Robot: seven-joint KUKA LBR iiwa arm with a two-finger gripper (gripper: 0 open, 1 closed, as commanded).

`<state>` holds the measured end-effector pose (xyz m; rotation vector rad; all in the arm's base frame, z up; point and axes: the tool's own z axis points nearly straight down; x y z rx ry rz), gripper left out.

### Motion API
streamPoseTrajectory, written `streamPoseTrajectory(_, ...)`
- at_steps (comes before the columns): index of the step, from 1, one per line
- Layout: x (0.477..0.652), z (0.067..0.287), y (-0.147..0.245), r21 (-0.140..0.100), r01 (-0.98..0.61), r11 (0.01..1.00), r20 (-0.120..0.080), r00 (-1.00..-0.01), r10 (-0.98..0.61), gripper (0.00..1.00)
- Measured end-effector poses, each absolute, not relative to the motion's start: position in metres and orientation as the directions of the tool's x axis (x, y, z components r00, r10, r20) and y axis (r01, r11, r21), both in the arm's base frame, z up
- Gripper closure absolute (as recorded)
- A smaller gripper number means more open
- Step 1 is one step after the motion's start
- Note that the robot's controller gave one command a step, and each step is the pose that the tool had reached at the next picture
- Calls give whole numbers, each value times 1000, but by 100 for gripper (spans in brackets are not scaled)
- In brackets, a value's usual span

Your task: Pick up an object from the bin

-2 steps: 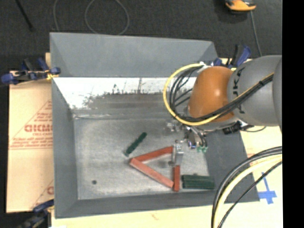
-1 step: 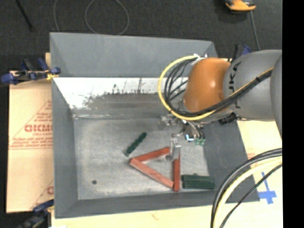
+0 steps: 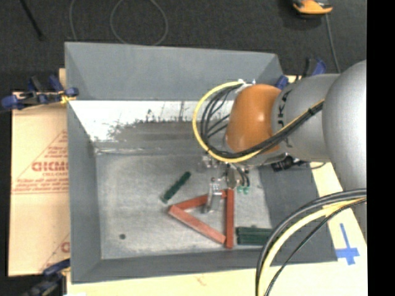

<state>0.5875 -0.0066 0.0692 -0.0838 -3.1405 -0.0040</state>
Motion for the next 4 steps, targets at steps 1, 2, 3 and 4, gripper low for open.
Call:
streamPoseTrajectory(1, 589, 70, -7, 1, 51, 999, -3, -999, 51, 0)
streamPoseTrajectory(2, 589, 70, -7, 0, 50, 999, -3, -999, 50, 100)
streamPoseTrajectory(3, 592, 146, -8, 1, 48, 999, -12, -999, 48, 100)
streamPoseTrajectory(4, 594, 185, -8, 1, 47, 999, -9, -999, 47, 100)
